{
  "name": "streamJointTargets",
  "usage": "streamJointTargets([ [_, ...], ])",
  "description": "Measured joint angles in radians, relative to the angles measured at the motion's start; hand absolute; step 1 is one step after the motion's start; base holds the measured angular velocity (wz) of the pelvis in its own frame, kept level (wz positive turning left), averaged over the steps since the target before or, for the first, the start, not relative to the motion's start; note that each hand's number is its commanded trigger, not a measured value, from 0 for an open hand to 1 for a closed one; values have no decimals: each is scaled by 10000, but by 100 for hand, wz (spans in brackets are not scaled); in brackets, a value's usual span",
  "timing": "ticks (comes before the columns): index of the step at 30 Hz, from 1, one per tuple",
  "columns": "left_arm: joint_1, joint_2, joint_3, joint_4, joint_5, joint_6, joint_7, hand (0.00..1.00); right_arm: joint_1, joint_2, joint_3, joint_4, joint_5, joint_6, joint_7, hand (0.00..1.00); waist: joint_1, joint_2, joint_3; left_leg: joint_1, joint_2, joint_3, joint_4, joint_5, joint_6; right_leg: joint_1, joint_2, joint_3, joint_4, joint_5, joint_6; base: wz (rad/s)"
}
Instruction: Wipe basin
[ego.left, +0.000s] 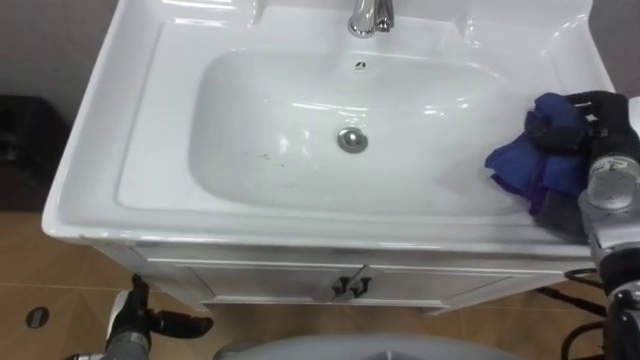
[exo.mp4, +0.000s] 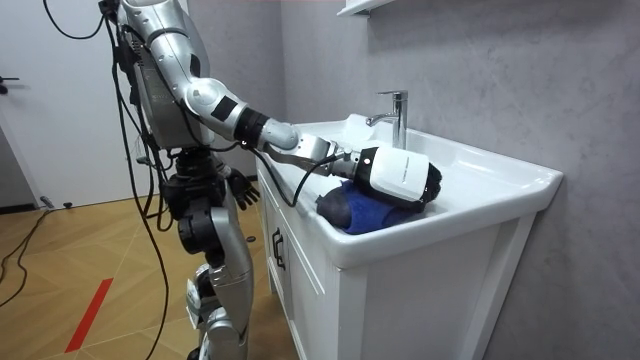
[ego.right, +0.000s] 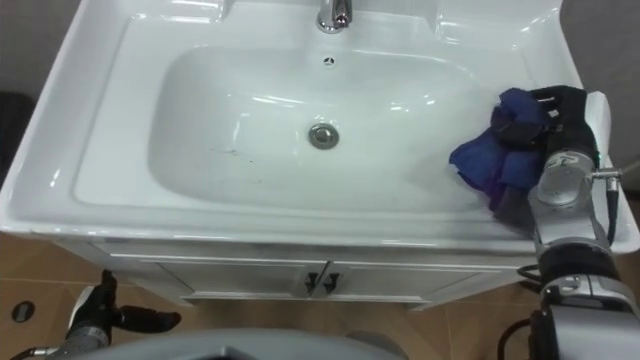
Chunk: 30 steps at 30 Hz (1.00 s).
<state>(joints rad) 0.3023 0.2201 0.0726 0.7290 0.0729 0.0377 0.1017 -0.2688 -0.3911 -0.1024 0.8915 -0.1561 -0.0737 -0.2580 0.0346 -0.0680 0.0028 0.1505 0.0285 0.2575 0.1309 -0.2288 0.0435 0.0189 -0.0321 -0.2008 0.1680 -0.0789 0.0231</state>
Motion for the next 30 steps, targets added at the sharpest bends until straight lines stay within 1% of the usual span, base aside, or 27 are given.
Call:
streamJointTargets([
  [13,-7,-3,0,20,9,-6,30,0,-59,1,-7,147,7,-46,93,0,6,2,-6,27,3,0,6,-2,-4,24,4,-4,4,0,0,0],
  [22,-71,-2,-13,443,-12,-25,27,0,-61,1,20,100,45,-27,88,0,17,-26,-16,4,19,37,1,-16,-25,-24,27,-8,3,0,0,-1],
  [23,-79,-3,-20,447,-14,-25,24,0,-64,1,26,14,48,-11,105,0,18,-55,-35,-4,21,47,2,-16,-25,-41,29,-17,16,0,-1,-4],
  [27,-184,-5,-3,548,-14,-20,17,0,-64,5,25,-239,-15,115,122,0,19,-55,-36,-5,21,88,0,-16,-25,-47,36,14,12,0,-1,-2],
  [29,-210,-44,3,546,58,-4,-9,0,-61,17,26,-879,-386,392,127,0,9,-10,-19,-80,8,159,-8,-16,-24,-169,31,65,39,10,-16,-10],
  [30,-227,-49,4,546,56,-1,-13,0,-56,16,26,-1069,-533,444,124,0,1,4,-15,-105,6,160,-7,-16,-24,-205,29,65,42,14,-21,-9],
])
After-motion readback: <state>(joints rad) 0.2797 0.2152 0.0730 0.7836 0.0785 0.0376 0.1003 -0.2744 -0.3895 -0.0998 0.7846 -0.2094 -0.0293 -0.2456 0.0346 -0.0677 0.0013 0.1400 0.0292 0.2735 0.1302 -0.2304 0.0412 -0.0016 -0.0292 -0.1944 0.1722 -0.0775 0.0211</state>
